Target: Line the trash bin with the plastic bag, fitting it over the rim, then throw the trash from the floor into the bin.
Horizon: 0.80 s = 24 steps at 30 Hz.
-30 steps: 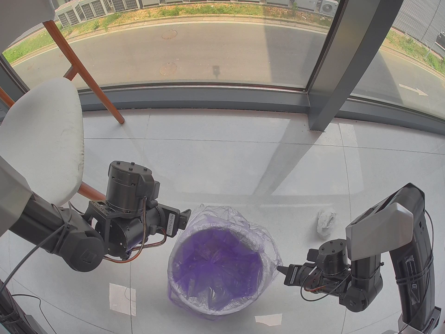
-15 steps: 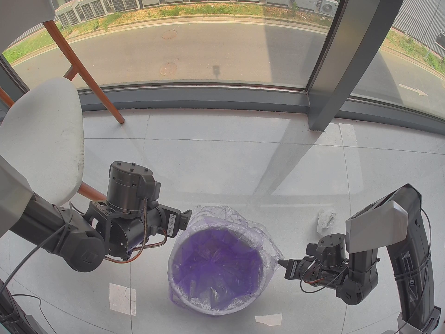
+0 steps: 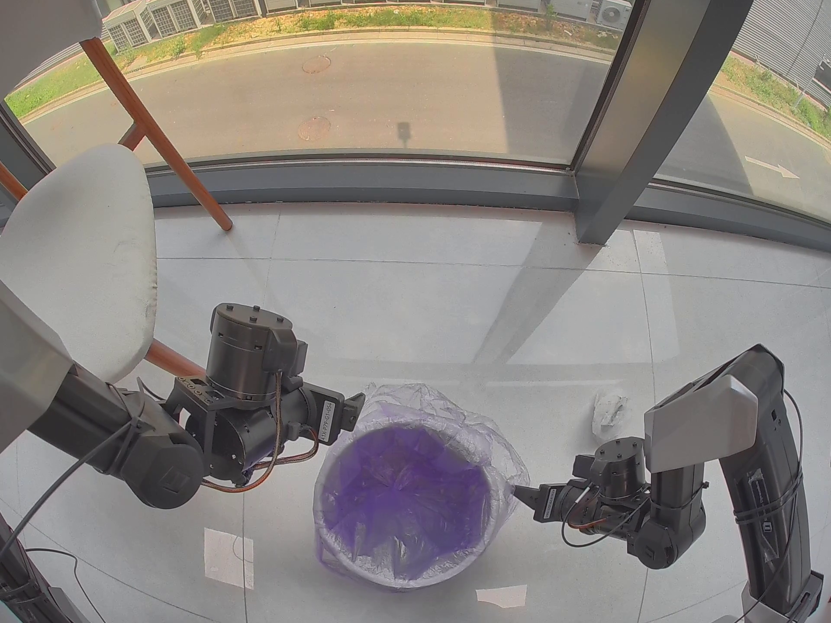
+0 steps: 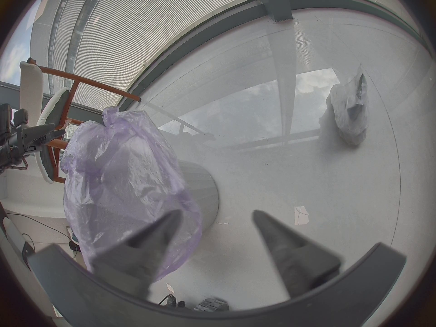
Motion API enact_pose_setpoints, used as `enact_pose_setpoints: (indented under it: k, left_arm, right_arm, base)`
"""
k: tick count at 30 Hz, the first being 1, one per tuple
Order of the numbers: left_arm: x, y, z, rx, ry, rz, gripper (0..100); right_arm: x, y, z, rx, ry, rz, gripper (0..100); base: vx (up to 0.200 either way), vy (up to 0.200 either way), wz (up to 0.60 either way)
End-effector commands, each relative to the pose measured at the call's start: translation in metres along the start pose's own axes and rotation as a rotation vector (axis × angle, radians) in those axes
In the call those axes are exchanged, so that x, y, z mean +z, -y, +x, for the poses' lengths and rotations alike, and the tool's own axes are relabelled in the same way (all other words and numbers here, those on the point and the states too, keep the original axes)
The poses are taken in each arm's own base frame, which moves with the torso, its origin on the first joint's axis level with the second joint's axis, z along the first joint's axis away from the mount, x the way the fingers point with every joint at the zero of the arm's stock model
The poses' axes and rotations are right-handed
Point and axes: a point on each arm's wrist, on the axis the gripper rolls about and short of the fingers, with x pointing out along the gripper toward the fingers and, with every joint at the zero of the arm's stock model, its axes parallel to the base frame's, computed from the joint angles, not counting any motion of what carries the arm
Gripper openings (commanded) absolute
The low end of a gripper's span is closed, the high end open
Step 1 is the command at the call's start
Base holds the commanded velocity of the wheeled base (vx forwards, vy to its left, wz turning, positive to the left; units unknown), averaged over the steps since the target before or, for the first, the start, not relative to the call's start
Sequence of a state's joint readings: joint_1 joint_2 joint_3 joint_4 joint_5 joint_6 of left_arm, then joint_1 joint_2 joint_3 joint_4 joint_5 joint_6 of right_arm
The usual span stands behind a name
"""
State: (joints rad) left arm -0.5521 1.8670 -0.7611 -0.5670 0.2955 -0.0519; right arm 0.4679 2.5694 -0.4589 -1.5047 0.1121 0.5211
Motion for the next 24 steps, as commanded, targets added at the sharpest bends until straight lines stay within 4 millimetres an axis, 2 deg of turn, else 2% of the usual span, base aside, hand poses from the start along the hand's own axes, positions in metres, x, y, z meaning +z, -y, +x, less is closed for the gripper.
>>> enact_pose_setpoints:
  k: [1,4,8,12,18,24]
  left_arm:
    - [0.0,0.0,0.0,-0.003,-0.001,0.0,100]
    - [0.0,0.0,0.0,-0.006,-0.001,0.0,100]
    - [0.001,0.0,-0.001,-0.007,0.002,-0.001,100]
    - [0.0,0.001,-0.001,-0.021,0.001,0.002,100]
    - [-0.001,0.005,-0.003,-0.047,0.0,0.01,100]
    - [-0.001,0.005,-0.004,-0.048,-0.001,0.011,100]
  right_arm:
    - [-0.008,0.001,-0.013,-0.015,-0.033,0.002,100]
    - [-0.012,0.001,-0.033,-0.022,-0.058,0.003,100]
    - [0.007,-0.007,-0.06,-0.002,-0.003,0.019,100]
    - [0.027,0.001,-0.076,-0.027,0.075,0.05,100]
    - [0.056,0.028,-0.082,-0.091,0.197,0.101,100]
    - [0.071,0.059,-0.079,-0.184,0.224,0.136,100]
  base:
    - [0.0,0.0,0.0]
    - [0.0,0.0,0.0]
    - [0.0,0.0,0.0]
    - [0.0,0.0,0.0]
    - [0.0,0.0,0.0]
    - [0.0,0.0,0.0]
